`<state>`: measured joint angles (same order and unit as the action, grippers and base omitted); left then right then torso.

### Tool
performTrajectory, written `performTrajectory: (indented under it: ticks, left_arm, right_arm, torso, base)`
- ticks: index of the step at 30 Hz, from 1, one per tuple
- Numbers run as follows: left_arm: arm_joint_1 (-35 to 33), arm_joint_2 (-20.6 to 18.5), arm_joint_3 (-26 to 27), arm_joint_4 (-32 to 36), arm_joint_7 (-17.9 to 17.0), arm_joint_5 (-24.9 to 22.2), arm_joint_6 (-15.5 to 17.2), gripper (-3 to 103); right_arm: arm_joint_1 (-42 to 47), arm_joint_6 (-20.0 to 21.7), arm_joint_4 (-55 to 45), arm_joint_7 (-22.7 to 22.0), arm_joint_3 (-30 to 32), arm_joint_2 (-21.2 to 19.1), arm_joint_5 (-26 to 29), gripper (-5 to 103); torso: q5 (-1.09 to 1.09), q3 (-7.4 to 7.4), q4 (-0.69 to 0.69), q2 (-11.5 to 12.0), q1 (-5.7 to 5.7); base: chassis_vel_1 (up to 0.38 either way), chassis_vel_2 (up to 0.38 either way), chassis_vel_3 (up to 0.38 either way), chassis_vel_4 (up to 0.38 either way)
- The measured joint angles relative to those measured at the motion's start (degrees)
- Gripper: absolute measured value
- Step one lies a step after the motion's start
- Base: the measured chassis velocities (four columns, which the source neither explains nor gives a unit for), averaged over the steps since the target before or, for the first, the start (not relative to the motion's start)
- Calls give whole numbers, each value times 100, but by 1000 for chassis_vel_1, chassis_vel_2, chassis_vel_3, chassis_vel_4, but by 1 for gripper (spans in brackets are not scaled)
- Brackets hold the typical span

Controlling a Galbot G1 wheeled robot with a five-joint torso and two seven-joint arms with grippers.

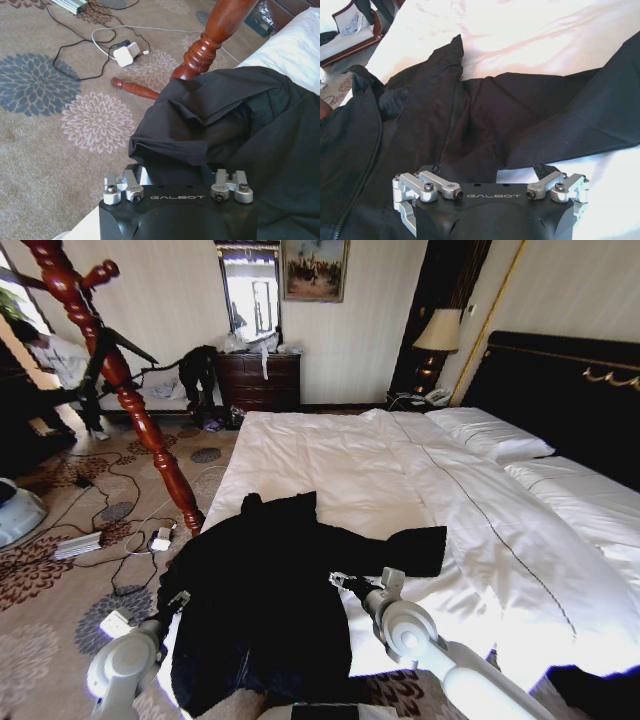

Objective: Pick up the clothes from the bed and hang them on the clothes hanger.

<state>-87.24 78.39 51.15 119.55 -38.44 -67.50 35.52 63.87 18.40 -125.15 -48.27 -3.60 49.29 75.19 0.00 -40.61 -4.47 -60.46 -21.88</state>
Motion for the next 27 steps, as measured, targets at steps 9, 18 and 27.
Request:
performTrajectory:
  ticks: [9,18,27]
  left_arm:
    - [-54,-48,44,189,-30,-66,5,34]
    - [-63,-396,247,681,-12,-160,0,1]
    - [16,-1124,389,1119,702,1030,-280,0]
  right_arm:
    - [51,-2,-24,4,24,-9,-33,100]
    - [189,-4,-73,5,184,-34,-62,100]
    - [409,-4,-175,4,409,-87,-98,100]
  torso:
    - [0,0,0,0,0]
    - [0,0,1,0,0]
    - [0,0,0,0,0]
  base:
    - [0,0,0,0]
    - [0,0,0,0]
    - [0,0,0,0]
